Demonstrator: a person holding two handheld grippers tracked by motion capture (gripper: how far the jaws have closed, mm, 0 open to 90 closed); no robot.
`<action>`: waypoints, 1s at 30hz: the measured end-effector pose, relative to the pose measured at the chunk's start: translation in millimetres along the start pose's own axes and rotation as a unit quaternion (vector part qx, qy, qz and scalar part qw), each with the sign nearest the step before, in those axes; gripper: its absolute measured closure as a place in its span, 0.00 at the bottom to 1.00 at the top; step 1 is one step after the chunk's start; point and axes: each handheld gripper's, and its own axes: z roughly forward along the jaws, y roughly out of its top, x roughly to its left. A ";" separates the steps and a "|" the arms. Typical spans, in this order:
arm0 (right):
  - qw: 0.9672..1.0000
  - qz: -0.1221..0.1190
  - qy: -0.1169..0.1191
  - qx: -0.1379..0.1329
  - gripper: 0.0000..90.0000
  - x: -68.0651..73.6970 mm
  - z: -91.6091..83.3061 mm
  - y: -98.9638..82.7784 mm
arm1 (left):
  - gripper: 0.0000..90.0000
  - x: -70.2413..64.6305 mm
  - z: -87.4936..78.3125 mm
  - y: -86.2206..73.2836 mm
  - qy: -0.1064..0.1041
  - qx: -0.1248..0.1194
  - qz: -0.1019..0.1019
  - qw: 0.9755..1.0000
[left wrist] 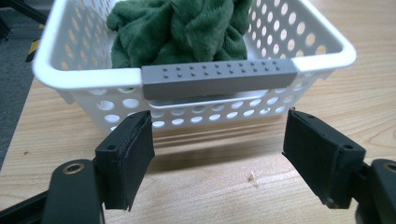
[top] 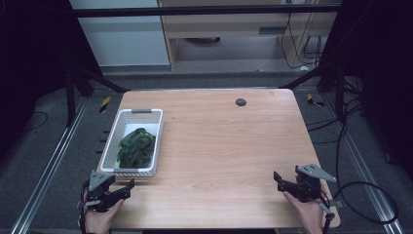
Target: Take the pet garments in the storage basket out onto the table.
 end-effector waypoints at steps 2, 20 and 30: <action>1.000 -0.001 0.003 0.003 0.16 0.3 0.2 -0.1 | 0.26 0.3 -1.8 0.5 -0.003 -0.002 -0.004 1.000; 1.000 -0.025 0.008 0.009 0.15 3.5 -0.1 -2.0 | 0.21 0.5 -17.4 12.9 -0.012 -0.032 -0.007 0.999; 1.000 -0.022 0.006 0.006 0.15 3.3 -1.5 -1.7 | 0.19 2.4 -24.3 27.6 -0.021 -0.045 -0.007 0.999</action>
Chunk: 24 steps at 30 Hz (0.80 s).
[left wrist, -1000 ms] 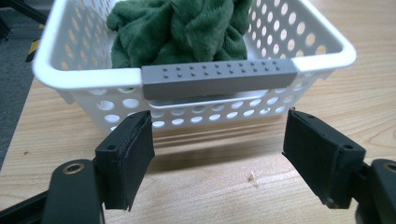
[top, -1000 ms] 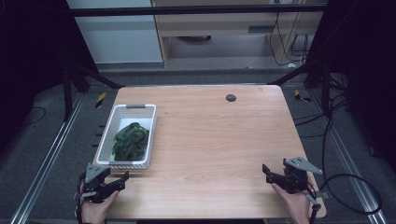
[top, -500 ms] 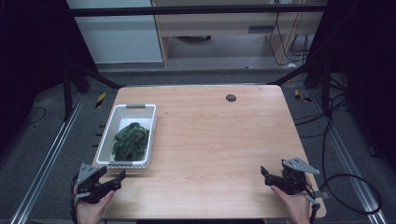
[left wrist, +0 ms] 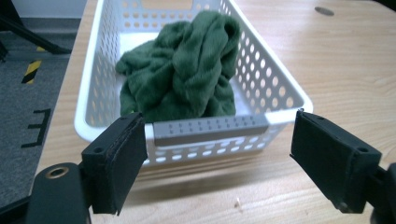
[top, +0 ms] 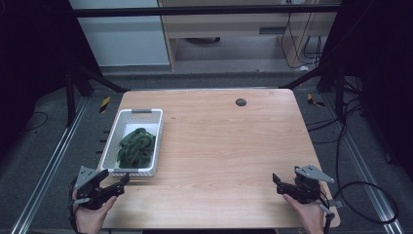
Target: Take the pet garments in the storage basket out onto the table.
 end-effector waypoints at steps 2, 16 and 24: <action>1.000 -0.002 0.000 -0.001 0.14 0.3 0.2 0.1 | 0.19 0.7 -1.6 3.2 -0.001 -0.004 -0.002 1.000; 1.000 -0.012 -0.008 -0.005 0.14 -0.5 -0.6 0.6 | 0.19 -0.5 -3.8 27.5 -0.008 -0.011 0.012 1.000; 1.000 -0.013 -0.010 -0.005 0.13 -0.6 -0.8 0.2 | 0.19 -10.8 4.6 46.6 -0.012 -0.010 0.037 0.999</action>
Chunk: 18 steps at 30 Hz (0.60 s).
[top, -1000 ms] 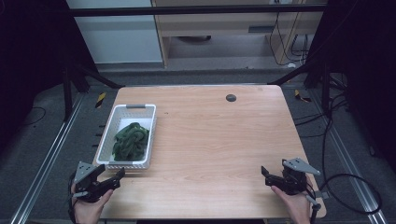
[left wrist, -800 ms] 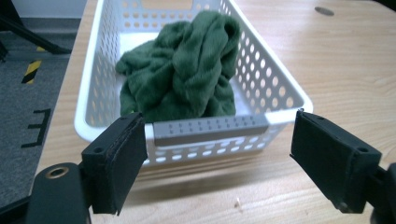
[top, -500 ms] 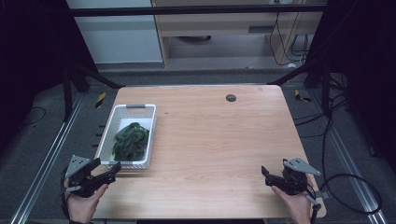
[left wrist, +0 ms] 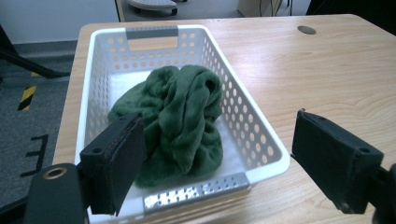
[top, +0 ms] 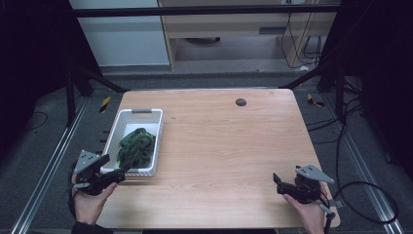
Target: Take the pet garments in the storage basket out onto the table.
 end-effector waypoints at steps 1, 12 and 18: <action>1.000 -0.001 0.000 -0.001 0.13 -0.2 0.1 0.0 | 0.19 -0.5 0.5 2.1 0.000 0.000 0.002 1.000; 1.000 0.002 -0.003 -0.002 0.13 -1.2 -1.4 0.7 | 0.19 -6.9 7.4 25.3 0.006 0.002 0.022 1.000; 1.000 -0.005 -0.003 -0.002 0.13 -2.3 -0.4 0.3 | 0.19 -2.6 14.7 32.3 0.012 0.010 0.022 1.000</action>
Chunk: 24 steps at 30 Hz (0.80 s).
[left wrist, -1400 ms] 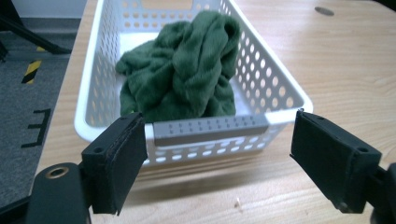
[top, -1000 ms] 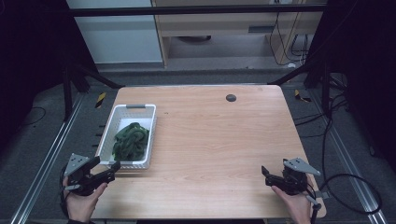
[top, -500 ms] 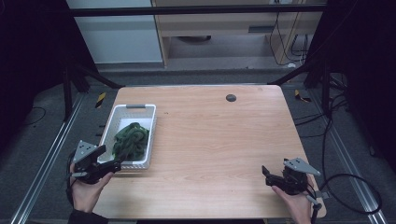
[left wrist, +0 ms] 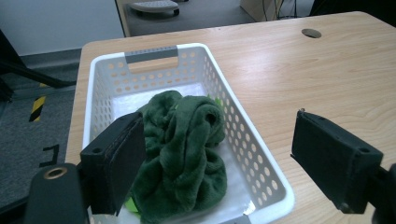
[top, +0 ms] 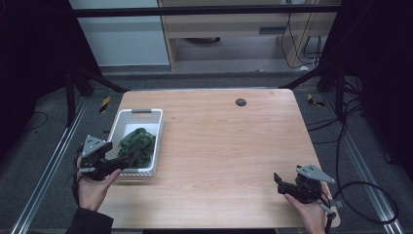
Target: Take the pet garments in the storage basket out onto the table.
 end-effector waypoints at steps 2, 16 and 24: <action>1.000 0.001 0.001 0.001 0.13 -0.1 0.2 0.0 | 0.19 1.7 2.5 3.4 0.000 0.004 -0.001 1.000; 1.000 -0.001 0.005 0.007 0.13 1.2 2.6 0.0 | 0.19 14.4 14.5 25.3 0.006 0.029 0.011 1.000; 1.000 0.000 0.003 0.009 0.13 0.5 3.2 0.3 | 0.20 17.4 25.6 29.8 0.001 0.050 0.018 0.999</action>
